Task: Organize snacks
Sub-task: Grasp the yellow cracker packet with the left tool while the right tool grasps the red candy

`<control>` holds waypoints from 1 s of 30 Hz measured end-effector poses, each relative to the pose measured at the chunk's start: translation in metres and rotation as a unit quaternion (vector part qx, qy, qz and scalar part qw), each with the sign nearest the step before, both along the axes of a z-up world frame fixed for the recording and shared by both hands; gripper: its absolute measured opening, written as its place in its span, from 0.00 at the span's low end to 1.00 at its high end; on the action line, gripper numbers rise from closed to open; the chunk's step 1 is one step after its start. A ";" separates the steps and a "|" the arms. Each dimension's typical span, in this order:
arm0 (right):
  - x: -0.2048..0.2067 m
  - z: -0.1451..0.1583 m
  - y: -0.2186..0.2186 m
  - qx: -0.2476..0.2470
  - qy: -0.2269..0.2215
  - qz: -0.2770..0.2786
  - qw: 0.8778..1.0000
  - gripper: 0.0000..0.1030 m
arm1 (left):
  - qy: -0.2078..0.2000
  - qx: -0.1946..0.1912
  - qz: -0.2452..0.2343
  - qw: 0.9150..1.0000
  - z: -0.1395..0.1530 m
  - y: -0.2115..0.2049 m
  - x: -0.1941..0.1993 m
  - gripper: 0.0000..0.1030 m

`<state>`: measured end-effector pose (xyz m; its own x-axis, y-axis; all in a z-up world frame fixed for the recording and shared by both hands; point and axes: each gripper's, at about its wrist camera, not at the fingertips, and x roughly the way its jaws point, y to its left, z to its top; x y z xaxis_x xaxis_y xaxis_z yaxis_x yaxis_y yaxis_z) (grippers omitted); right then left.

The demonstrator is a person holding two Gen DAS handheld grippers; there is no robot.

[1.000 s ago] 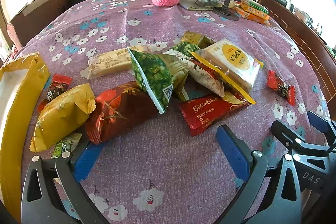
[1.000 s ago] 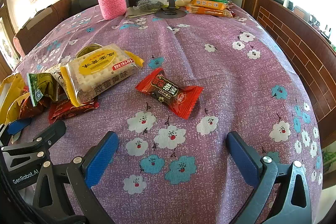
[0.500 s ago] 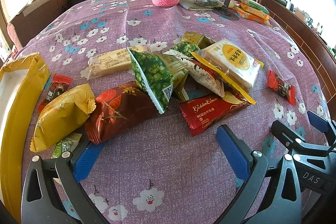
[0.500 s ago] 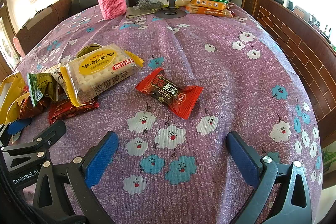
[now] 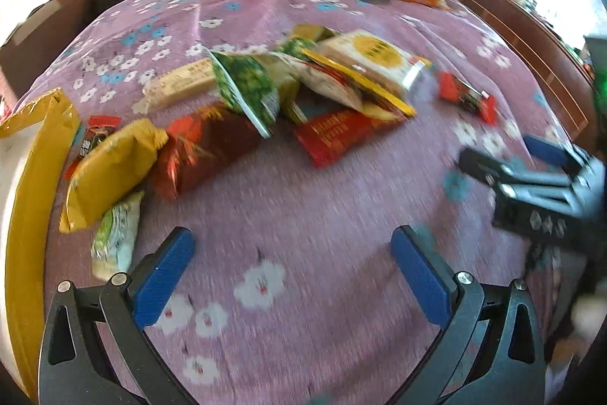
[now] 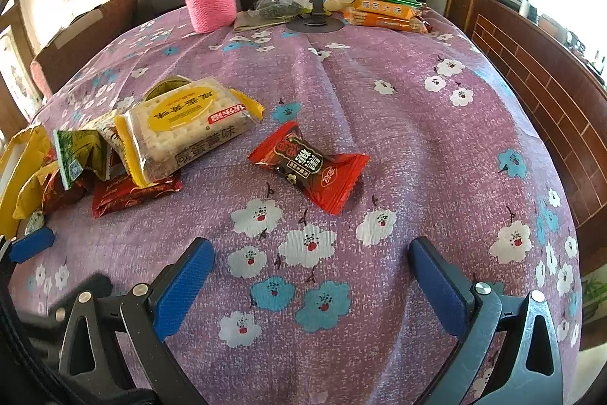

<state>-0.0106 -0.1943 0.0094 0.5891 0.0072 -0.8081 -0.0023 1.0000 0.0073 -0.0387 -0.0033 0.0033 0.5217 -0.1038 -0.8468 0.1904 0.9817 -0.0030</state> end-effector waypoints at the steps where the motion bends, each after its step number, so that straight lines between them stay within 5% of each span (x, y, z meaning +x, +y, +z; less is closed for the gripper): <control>1: -0.001 0.000 -0.001 0.000 0.000 0.005 1.000 1.00 | 0.002 0.001 -0.009 1.000 0.000 0.000 -0.004 1.00; 4: -0.009 0.000 0.000 0.000 0.008 0.028 1.000 1.00 | 0.016 -0.007 -0.030 0.999 0.002 0.002 -0.018 1.00; 10: -0.045 0.001 -0.004 0.001 0.036 0.036 0.999 1.00 | 0.001 -0.088 -0.040 0.995 0.021 0.036 -0.058 1.00; 14: -0.071 0.002 -0.008 0.005 0.069 0.042 0.997 1.00 | -0.089 -0.107 -0.029 0.990 0.057 0.073 -0.095 1.00; 18: -0.094 0.002 -0.010 0.003 0.073 0.052 0.996 1.00 | -0.216 -0.097 0.011 0.972 0.107 0.112 -0.135 1.00; 21: -0.103 0.003 -0.009 0.003 0.070 0.043 0.997 1.00 | -0.272 -0.096 0.042 0.957 0.135 0.139 -0.144 1.00; 25: -0.114 0.003 -0.009 0.005 0.074 0.039 0.997 1.00 | -0.246 -0.077 0.071 0.963 0.142 0.163 -0.133 1.00; 30: -0.117 0.003 -0.008 0.004 0.083 0.038 0.996 1.00 | -0.223 -0.148 0.080 0.960 0.122 0.187 -0.129 1.00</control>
<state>-0.1280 -0.2024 0.0129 0.4446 0.0541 -0.8941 -0.0770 0.9968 0.0220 -0.1677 0.1835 0.1248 0.8545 -0.1933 -0.4821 0.0834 0.9672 -0.2400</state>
